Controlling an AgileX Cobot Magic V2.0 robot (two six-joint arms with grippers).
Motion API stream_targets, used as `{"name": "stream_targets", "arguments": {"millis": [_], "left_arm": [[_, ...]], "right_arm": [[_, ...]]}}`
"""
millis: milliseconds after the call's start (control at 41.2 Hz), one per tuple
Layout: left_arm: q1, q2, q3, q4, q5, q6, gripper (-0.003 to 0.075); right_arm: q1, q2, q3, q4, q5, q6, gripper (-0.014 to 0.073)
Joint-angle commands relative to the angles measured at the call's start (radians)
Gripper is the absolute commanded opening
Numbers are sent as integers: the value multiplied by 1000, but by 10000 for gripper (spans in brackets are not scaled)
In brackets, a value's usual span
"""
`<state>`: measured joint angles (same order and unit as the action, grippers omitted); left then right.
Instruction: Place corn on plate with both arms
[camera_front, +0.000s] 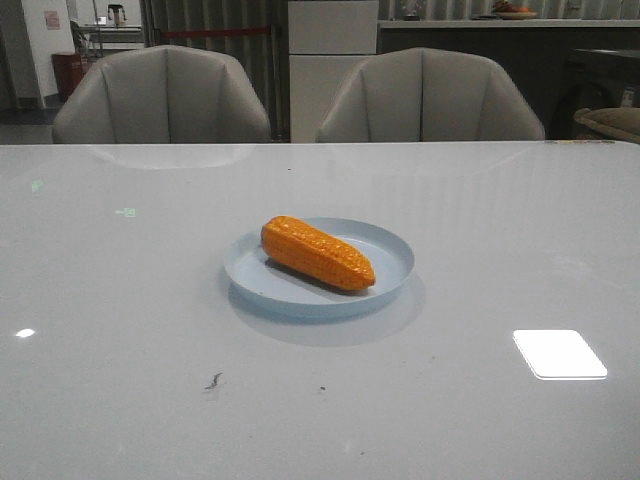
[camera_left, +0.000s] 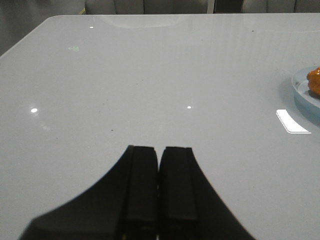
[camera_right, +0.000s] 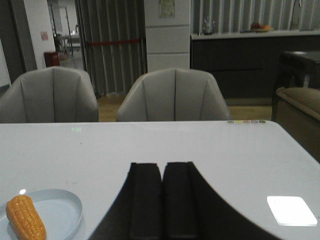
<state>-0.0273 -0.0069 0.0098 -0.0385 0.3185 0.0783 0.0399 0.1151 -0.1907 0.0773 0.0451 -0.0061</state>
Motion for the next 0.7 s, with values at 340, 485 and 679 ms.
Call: {"name": "stream_targets", "arguments": {"millis": [340, 485, 679], "left_arm": [[-6, -18, 38, -3, -78, -10, 94], [-6, -18, 38, -3, -78, -10, 94], [-6, -18, 38, -3, -78, -10, 94]], "right_arm": [[-5, -150, 197, -7, 146, -2, 52], [-5, -150, 197, -7, 255, -2, 52], [-5, -150, 197, -7, 270, -2, 52]]}}
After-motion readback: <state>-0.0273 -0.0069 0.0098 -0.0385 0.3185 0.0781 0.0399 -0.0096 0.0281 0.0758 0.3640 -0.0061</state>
